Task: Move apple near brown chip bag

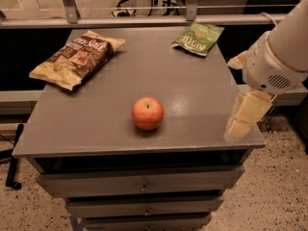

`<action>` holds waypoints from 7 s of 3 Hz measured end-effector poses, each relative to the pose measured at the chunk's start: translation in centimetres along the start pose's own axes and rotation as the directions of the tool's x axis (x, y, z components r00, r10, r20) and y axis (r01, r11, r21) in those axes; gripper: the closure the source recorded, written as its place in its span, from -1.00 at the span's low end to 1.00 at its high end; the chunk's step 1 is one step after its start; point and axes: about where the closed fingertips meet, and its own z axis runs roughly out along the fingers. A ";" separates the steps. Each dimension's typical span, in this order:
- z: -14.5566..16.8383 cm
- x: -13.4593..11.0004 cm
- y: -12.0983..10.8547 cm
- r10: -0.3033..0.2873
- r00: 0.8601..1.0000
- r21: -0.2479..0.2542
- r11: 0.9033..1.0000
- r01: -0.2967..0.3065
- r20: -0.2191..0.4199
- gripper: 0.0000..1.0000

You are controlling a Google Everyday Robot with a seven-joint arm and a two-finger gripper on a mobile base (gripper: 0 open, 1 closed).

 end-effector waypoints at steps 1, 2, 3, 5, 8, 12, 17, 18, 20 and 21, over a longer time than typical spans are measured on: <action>3.6 -2.5 0.5 0.013 0.993 -0.037 0.999 -0.009 0.114 -1.00; 7.4 -6.2 1.2 0.037 0.964 -0.090 0.996 -0.014 0.264 -1.00; 9.2 -8.1 1.6 0.050 0.940 -0.113 0.994 -0.012 0.337 -1.00; 10.9 -11.0 2.4 0.065 0.905 -0.140 0.990 -0.006 0.421 -1.00; 13.0 -13.4 3.7 0.086 0.872 -0.164 0.986 -0.006 0.482 -0.68; 12.7 -15.6 1.9 0.053 0.853 -0.121 0.993 0.012 0.520 1.00; 13.8 -23.8 -8.5 -0.079 0.763 0.028 0.996 0.080 0.642 1.00; 15.2 -26.3 -9.6 -0.078 0.735 0.017 0.996 0.091 0.674 1.00; 18.5 -28.4 -11.9 -0.075 0.761 -0.024 0.993 0.119 0.645 1.00; 19.6 -29.0 -12.5 -0.070 0.769 -0.042 0.991 0.125 0.635 0.71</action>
Offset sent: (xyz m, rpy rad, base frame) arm 0.0323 0.1146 -0.0668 0.4120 0.0226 0.0863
